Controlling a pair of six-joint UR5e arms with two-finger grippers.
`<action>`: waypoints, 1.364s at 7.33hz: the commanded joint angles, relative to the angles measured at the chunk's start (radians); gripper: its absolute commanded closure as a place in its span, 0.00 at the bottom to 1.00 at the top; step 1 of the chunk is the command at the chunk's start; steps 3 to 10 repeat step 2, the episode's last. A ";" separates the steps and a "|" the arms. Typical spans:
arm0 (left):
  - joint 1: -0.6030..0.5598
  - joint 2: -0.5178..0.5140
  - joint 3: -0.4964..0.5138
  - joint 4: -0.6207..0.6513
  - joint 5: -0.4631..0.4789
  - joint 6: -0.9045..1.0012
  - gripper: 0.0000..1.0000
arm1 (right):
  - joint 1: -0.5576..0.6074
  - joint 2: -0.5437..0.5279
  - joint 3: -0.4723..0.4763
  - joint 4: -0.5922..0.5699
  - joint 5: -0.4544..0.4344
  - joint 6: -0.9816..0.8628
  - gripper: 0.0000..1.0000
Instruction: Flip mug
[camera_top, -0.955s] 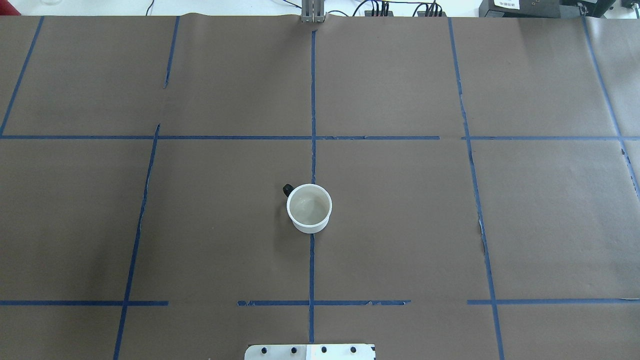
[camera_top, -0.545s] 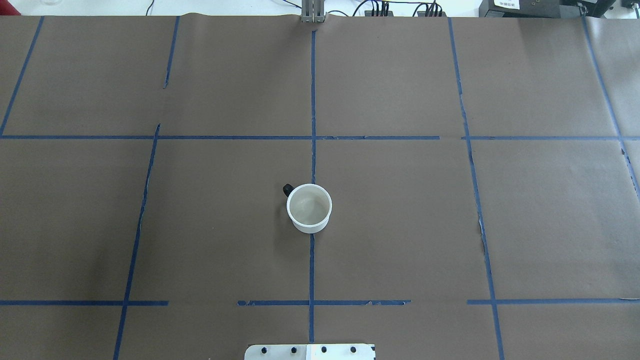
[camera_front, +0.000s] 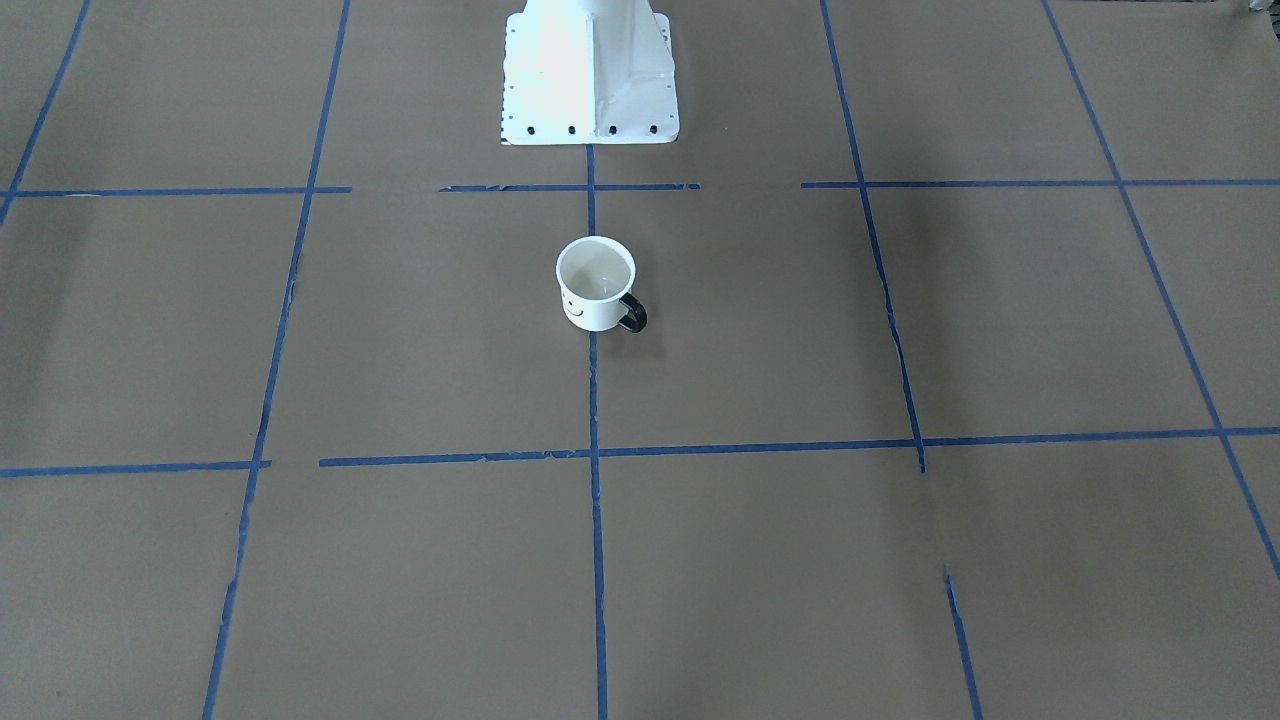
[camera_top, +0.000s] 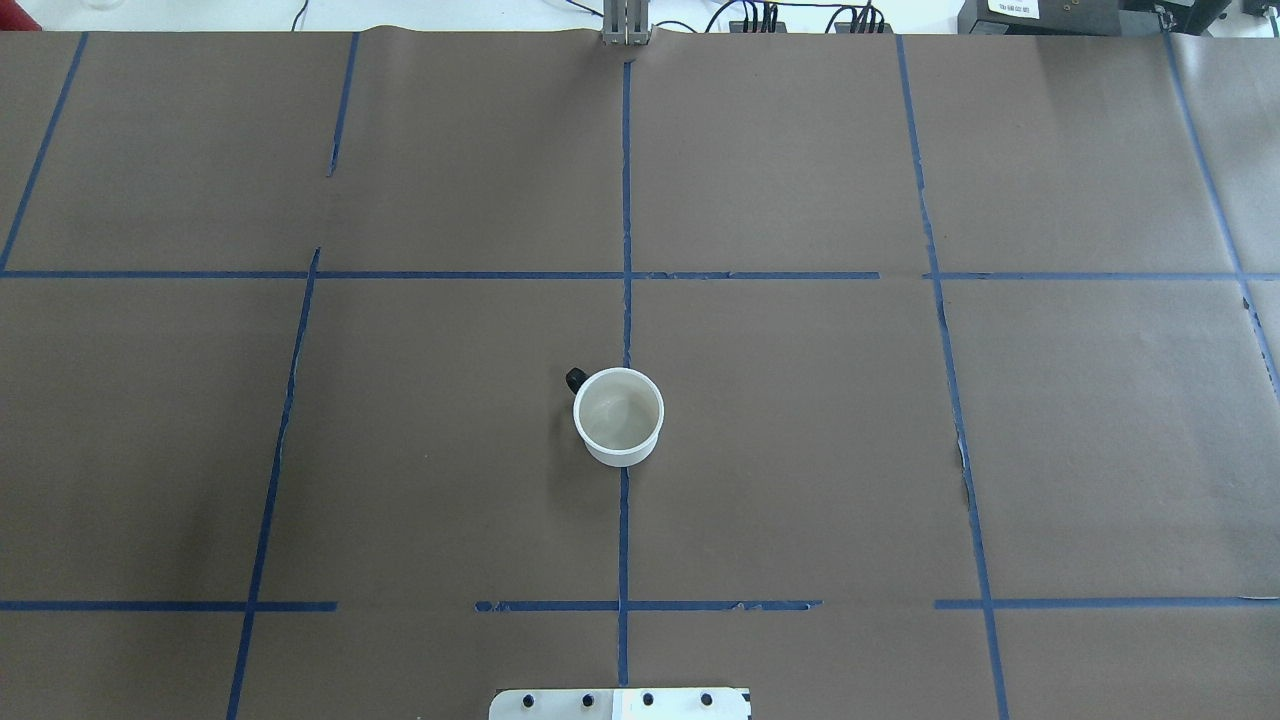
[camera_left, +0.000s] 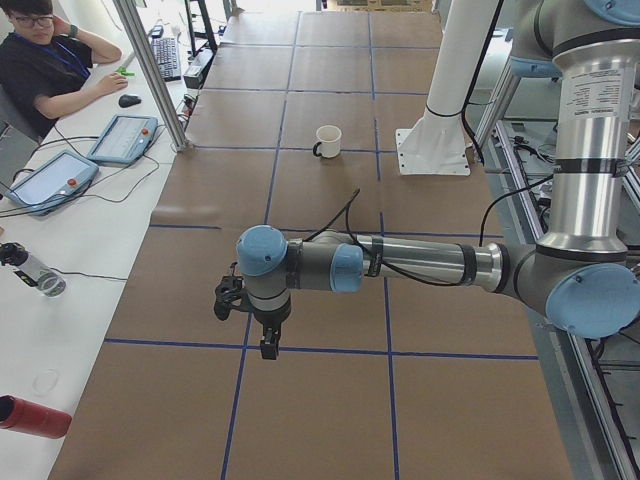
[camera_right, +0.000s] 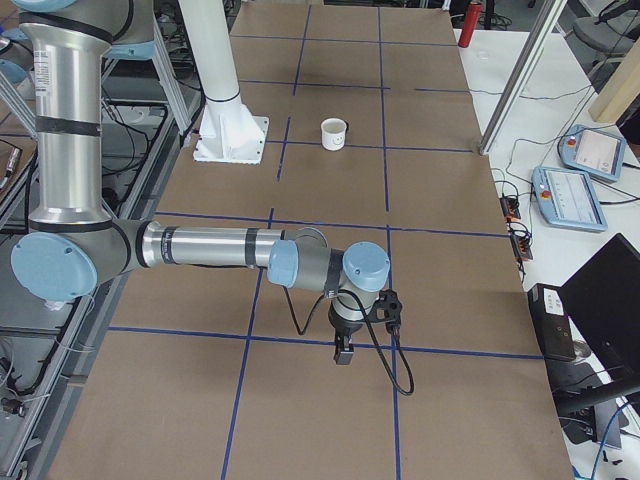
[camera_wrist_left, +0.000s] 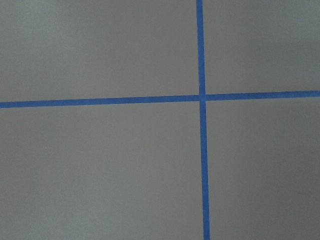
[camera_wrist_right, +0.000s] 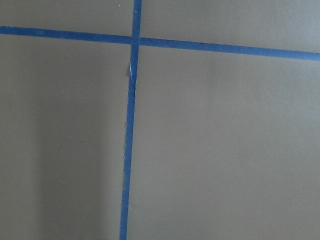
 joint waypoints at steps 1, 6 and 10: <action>0.000 0.000 0.000 0.000 0.000 0.001 0.00 | 0.000 0.000 0.000 0.000 0.000 0.000 0.00; 0.000 0.000 -0.002 0.000 -0.003 0.001 0.00 | 0.000 0.000 0.000 0.000 0.000 0.000 0.00; 0.000 0.000 -0.002 0.000 -0.003 0.001 0.00 | 0.000 0.000 0.000 0.000 0.000 0.000 0.00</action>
